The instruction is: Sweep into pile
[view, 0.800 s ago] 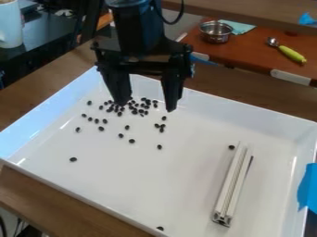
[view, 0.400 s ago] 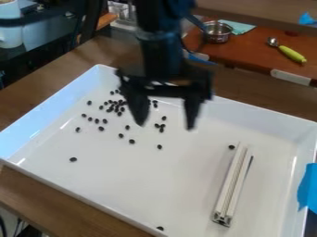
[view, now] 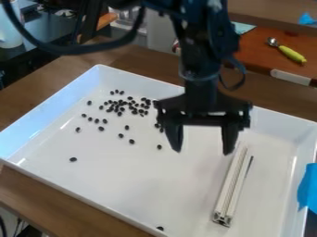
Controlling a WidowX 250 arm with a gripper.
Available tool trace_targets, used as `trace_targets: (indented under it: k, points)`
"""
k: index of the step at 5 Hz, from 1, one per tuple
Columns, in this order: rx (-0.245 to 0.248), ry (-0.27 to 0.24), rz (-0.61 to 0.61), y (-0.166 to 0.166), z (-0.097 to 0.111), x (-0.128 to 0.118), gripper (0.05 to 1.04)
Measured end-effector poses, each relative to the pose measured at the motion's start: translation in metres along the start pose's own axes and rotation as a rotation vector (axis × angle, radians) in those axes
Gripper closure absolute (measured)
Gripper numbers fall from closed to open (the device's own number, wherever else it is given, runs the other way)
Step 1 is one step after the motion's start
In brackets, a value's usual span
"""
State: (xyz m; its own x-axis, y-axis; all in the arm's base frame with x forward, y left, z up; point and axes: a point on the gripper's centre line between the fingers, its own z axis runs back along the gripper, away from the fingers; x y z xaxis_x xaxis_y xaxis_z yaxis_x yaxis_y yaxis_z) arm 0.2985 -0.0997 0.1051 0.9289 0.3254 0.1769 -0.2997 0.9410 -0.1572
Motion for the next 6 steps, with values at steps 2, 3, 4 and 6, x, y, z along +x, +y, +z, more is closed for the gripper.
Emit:
trace_targets:
  k: [2,3,4,6]
  points:
    - [-0.011,0.0,-0.003,-0.022,-0.021,0.003,0.083]
    - [-0.028,0.007,-0.021,-0.025,-0.024,0.002,0.083]
    - [-0.023,0.02,-0.037,-0.028,-0.031,-0.002,0.083]
    - [0.002,0.004,-0.04,-0.04,-0.041,0.001,0.118]
